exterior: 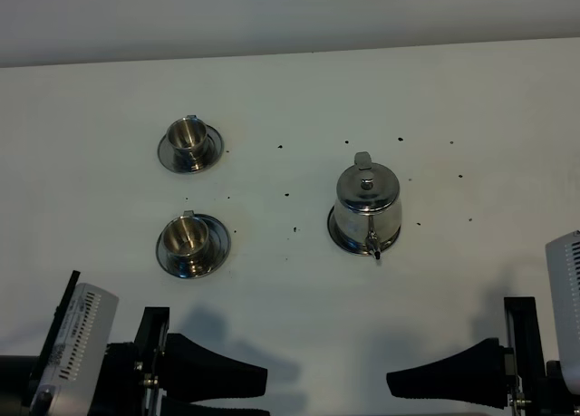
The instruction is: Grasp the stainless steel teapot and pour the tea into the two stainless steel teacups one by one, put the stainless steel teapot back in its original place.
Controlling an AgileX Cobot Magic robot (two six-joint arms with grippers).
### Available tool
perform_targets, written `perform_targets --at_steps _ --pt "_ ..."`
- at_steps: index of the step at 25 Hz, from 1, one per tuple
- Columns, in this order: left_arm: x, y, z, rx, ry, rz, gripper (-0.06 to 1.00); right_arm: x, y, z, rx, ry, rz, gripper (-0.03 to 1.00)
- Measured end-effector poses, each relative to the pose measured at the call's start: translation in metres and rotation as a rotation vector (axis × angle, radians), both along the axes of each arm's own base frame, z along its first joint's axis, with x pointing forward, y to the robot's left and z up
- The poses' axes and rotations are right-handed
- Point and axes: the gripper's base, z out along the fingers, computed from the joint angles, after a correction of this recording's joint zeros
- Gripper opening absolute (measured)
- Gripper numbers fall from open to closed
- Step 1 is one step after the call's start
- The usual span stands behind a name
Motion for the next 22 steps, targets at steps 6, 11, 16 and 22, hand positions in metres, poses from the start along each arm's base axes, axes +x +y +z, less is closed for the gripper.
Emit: perform_targets --at_steps 6,11,16,22 --pt "0.0000 0.0000 0.0000 0.000 0.000 0.000 0.38 0.0000 0.0000 0.0000 0.000 0.000 0.000 0.42" --pt "0.0000 0.0000 0.0000 0.000 0.000 0.000 0.38 0.0000 0.0000 0.0000 0.000 0.000 0.000 0.42" --pt "0.0000 0.0000 0.0000 0.000 0.000 0.000 0.38 0.0001 0.0000 0.0000 0.000 0.000 -0.001 0.42" --pt "0.0000 0.0000 0.0000 0.000 0.000 0.000 0.38 0.0001 0.0000 0.0000 0.000 0.000 -0.001 0.42"
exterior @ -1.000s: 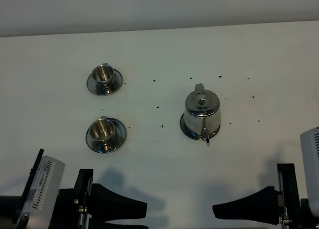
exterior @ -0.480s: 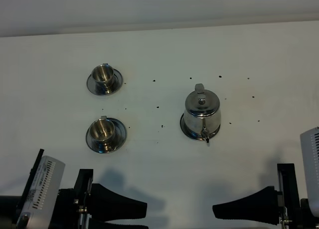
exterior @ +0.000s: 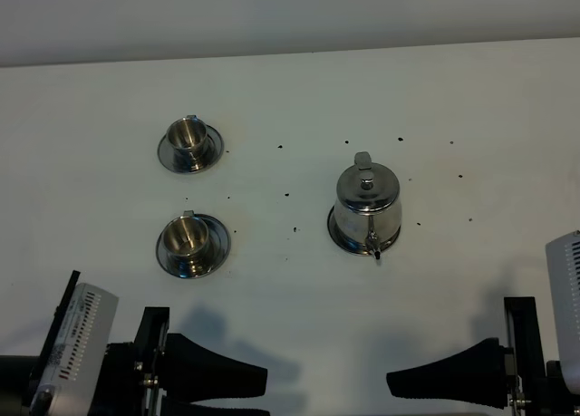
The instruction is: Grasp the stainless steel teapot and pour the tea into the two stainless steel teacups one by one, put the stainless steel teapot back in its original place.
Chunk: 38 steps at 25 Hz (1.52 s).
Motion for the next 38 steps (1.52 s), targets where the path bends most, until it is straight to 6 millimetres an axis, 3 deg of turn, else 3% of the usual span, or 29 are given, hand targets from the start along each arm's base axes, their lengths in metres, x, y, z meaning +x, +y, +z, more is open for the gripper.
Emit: perform_targets --at_steps 38 --pt "-0.0004 0.0001 -0.0005 0.005 -0.003 -0.005 0.38 0.0002 0.0000 0.0000 0.000 0.000 -0.002 0.42"
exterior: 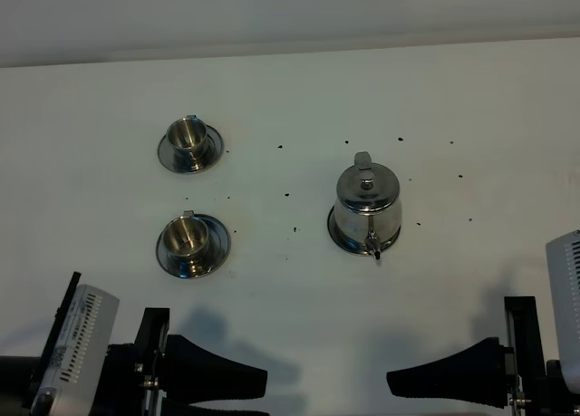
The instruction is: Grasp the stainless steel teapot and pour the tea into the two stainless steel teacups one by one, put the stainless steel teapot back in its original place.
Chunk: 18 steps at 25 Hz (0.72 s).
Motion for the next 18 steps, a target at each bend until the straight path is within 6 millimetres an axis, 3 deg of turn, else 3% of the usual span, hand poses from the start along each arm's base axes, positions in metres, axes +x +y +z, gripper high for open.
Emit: perform_targets --at_steps 18 --pt "0.0000 0.0000 0.0000 0.000 0.000 0.000 0.38 0.0000 0.0000 0.0000 0.000 0.000 0.000 0.42"
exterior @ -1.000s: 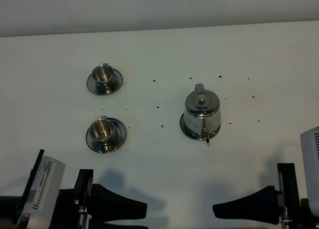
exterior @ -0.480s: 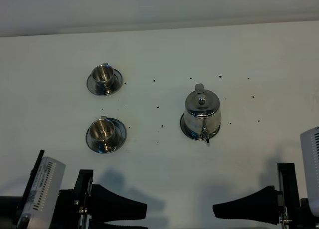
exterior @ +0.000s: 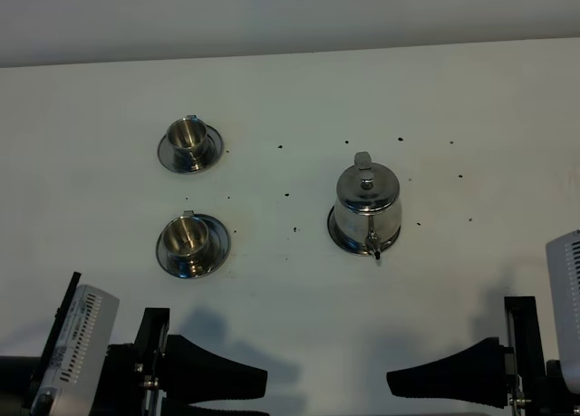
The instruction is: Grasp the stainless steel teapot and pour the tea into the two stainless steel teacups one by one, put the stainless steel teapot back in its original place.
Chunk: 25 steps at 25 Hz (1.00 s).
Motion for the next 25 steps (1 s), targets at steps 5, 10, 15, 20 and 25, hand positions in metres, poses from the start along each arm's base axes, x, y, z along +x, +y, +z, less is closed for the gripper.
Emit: perform_targets --at_steps 5,10,15,20,25 --pt "0.0000 0.0000 0.0000 0.000 0.000 0.000 0.38 0.0000 0.0000 0.0000 0.000 0.000 0.000 0.42" --pt "0.0001 0.0000 -0.0001 0.001 0.000 0.002 0.38 0.0000 0.0000 0.0000 0.000 0.000 0.000 0.42" --pt "0.0002 0.0001 -0.0002 0.002 -0.001 0.002 0.38 0.0000 0.0000 0.0000 0.000 0.000 0.000 0.42" --pt "0.0003 0.0001 -0.0002 0.002 -0.001 0.003 0.38 0.0000 0.0000 0.0000 0.000 0.000 0.000 0.42" --pt "0.0003 0.0001 -0.0002 0.002 -0.001 0.003 0.38 0.0000 0.0000 0.0000 0.000 0.000 0.000 0.42"
